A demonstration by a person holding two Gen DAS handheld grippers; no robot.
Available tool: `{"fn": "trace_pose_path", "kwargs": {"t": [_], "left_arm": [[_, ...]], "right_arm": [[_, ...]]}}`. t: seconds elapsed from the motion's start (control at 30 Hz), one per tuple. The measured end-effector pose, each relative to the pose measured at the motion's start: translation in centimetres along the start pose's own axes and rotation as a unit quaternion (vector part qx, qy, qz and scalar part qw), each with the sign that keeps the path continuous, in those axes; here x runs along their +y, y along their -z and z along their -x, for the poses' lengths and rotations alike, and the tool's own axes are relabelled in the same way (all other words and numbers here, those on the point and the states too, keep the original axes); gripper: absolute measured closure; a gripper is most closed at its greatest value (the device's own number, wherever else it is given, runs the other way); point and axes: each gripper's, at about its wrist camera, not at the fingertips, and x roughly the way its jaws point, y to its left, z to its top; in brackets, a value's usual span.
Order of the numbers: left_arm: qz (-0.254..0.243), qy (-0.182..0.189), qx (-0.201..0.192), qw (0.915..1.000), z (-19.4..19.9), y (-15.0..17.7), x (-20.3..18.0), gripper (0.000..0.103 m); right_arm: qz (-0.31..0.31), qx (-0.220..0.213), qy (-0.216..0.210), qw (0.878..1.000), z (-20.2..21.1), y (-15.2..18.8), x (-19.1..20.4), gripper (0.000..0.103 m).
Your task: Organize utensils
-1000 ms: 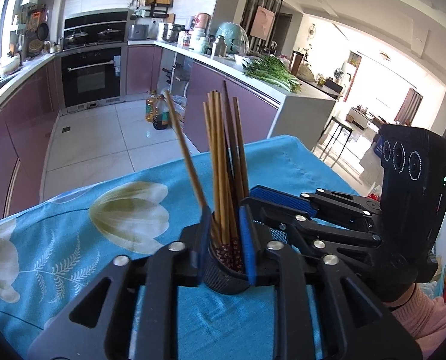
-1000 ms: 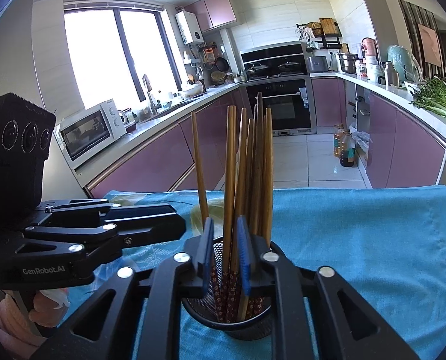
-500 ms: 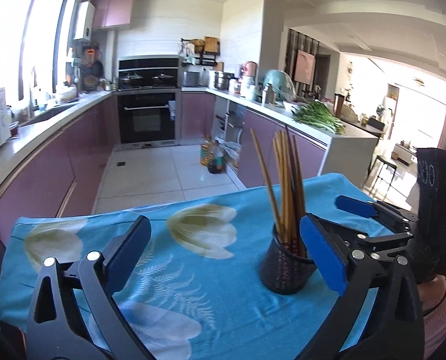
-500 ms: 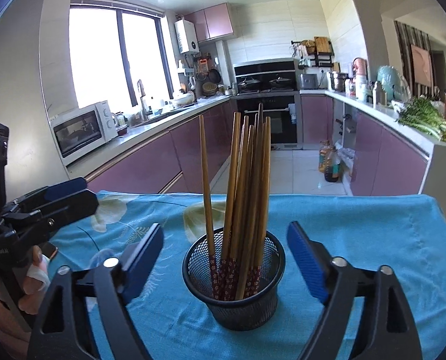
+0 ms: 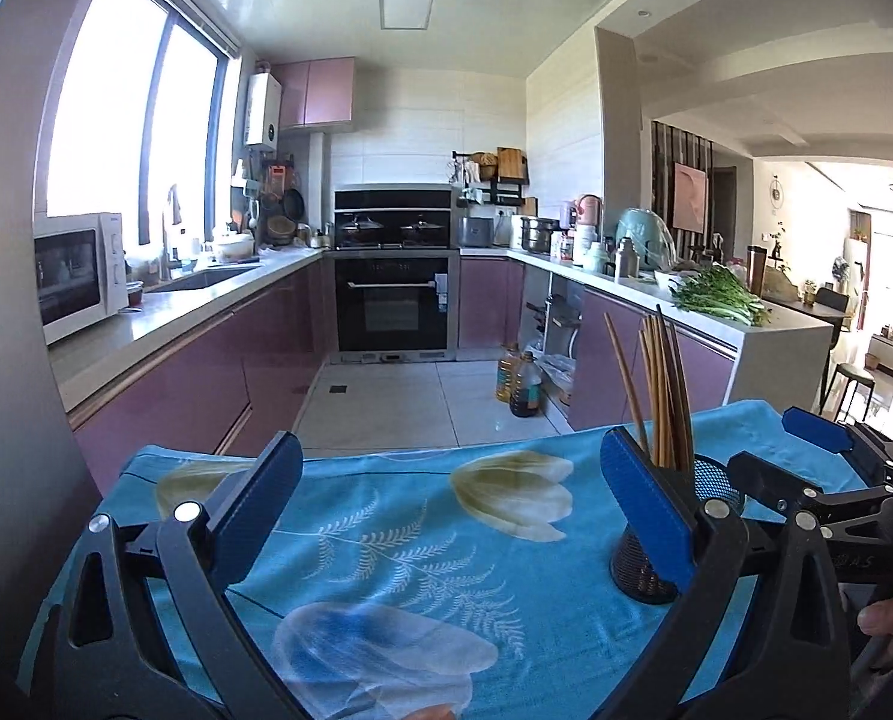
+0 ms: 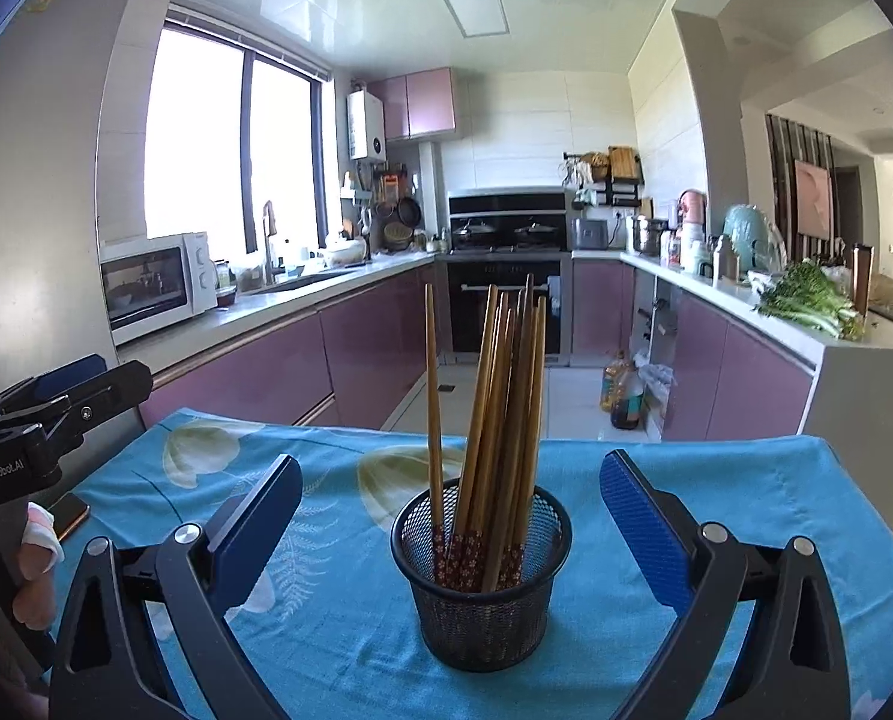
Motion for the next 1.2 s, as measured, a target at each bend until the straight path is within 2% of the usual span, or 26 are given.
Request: {"fn": "trace_pose_path", "kwargs": {"t": [0.23, 0.6, 1.2], "left_arm": [[0.003, -0.032, -0.018, 0.9993, 1.7, 0.1, 0.3, 0.005], [0.015, -0.054, -0.030, 0.9980, 2.4, -0.3, 0.6, 0.005], [0.004, -0.067, -0.043, 0.9968, 3.0, 0.1, 0.1, 0.005]], "right_arm": [[0.012, -0.015, 0.010, 1.000, 0.8, 0.0, 0.8, 0.007], [0.017, -0.034, 0.025, 0.999, 1.4, 0.0, 1.3, 0.007], [0.012, -0.037, 0.028, 0.999, 1.4, 0.0, 1.5, 0.007]]}}
